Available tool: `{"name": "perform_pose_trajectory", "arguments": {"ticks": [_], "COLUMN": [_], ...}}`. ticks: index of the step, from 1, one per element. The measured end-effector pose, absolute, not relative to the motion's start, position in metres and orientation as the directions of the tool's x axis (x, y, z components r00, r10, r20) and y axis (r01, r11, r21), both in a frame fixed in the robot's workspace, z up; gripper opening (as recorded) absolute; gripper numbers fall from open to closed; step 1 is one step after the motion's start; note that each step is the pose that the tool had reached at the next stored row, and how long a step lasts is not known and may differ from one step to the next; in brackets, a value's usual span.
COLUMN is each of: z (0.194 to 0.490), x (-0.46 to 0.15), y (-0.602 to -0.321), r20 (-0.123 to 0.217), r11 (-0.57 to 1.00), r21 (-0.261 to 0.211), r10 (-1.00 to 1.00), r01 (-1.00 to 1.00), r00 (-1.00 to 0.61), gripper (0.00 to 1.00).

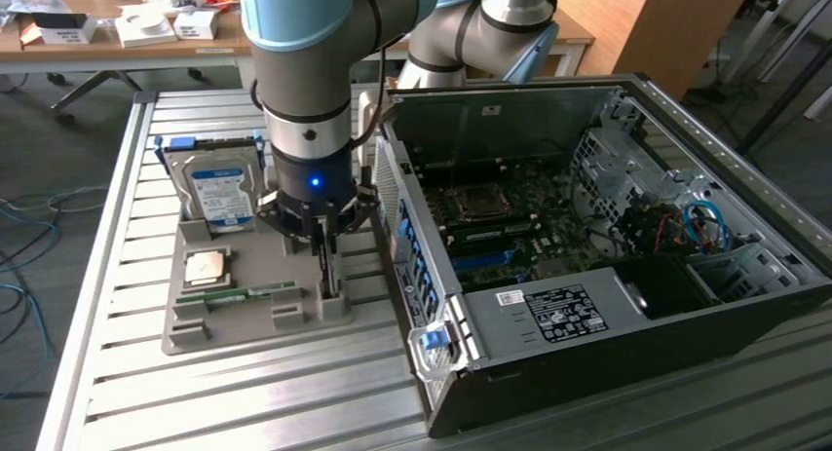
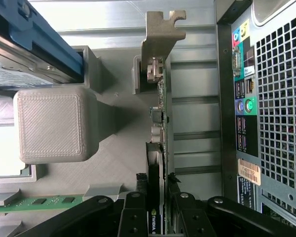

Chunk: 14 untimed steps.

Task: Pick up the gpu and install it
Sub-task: 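Pick up the gpu and move the gpu toward the slot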

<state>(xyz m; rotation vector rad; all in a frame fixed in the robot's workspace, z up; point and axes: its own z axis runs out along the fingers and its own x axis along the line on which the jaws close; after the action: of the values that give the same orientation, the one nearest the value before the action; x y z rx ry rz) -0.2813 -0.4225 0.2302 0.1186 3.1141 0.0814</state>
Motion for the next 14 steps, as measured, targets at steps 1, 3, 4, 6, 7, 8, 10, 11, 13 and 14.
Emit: {"name": "perform_pose_trajectory", "arguments": {"ticks": [1, 3, 4, 6, 7, 8, 10, 11, 13, 14], "z": [0.23, 0.23, 0.23, 0.232, 0.233, 0.235, 0.239, 0.241, 0.245, 0.248], "x": [-0.281, -0.281, -0.281, -0.281, -0.281, -0.281, -0.281, -0.281, -0.281, -0.281], "y": [-0.422, -0.422, -0.422, -0.422, -0.422, -0.422, -0.422, -0.422, -0.422, -0.422], "r20": [-0.022, -0.022, -0.022, -0.022, -0.022, -0.022, -0.022, -0.022, -0.022, -0.022], "r11": [0.996, 0.996, 0.996, 0.996, 0.996, 0.996, 0.996, 0.996, 0.996, 0.996], "r21": [0.053, 0.053, 0.053, 0.053, 0.053, 0.053, 0.053, 0.053, 0.053, 0.053], "r10": [0.077, 0.077, 0.077, 0.077, 0.077, 0.077, 0.077, 0.077, 0.077, 0.077], "r01": [0.075, 0.075, 0.075, 0.075, 0.075, 0.075, 0.075, 0.075, 0.075, 0.075], "r00": [-0.997, -0.997, -0.997, -0.997, -0.997, -0.997, -0.997, -0.997, -0.997, -0.997], "gripper": [0.26, 0.26, 0.26, 0.26, 0.26, 0.26, 0.26, 0.26, 0.26, 0.26]}}
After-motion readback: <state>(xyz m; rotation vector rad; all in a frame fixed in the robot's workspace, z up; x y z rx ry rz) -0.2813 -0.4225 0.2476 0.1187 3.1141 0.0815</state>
